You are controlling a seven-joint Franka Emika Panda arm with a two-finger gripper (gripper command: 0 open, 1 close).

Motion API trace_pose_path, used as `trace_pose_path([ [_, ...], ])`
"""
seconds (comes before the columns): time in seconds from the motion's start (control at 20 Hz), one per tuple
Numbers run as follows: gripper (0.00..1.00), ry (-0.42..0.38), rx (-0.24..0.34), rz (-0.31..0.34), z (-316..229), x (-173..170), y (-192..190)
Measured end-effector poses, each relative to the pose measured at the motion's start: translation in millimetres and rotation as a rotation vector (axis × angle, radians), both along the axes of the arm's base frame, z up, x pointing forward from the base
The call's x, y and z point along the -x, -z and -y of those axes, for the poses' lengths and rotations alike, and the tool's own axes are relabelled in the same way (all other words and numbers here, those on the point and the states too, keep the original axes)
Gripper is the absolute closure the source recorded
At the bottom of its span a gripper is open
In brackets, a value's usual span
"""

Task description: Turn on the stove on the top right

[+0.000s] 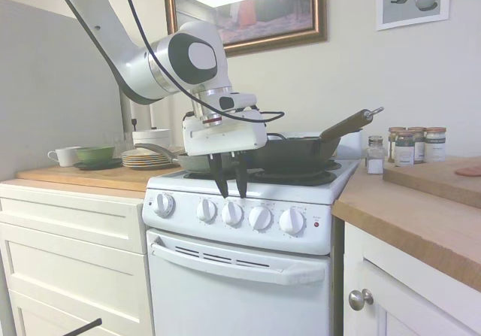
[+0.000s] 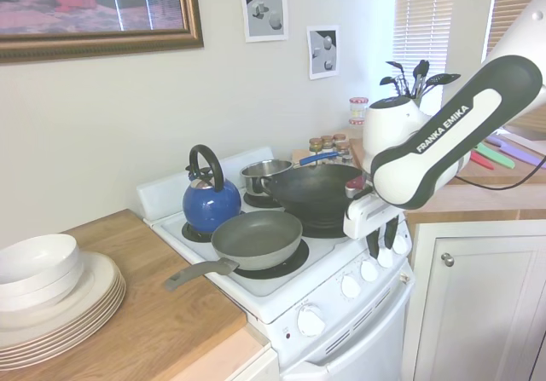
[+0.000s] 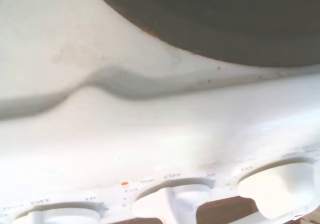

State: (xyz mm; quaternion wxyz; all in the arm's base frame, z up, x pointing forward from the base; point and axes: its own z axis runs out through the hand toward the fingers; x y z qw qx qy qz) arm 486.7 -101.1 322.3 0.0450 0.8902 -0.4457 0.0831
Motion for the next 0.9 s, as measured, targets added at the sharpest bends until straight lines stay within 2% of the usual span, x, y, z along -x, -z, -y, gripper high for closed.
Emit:
trace_pose_path([
  [0.9,0.00,0.009,-0.008,0.003,-0.6,0.2,-2.7],
])
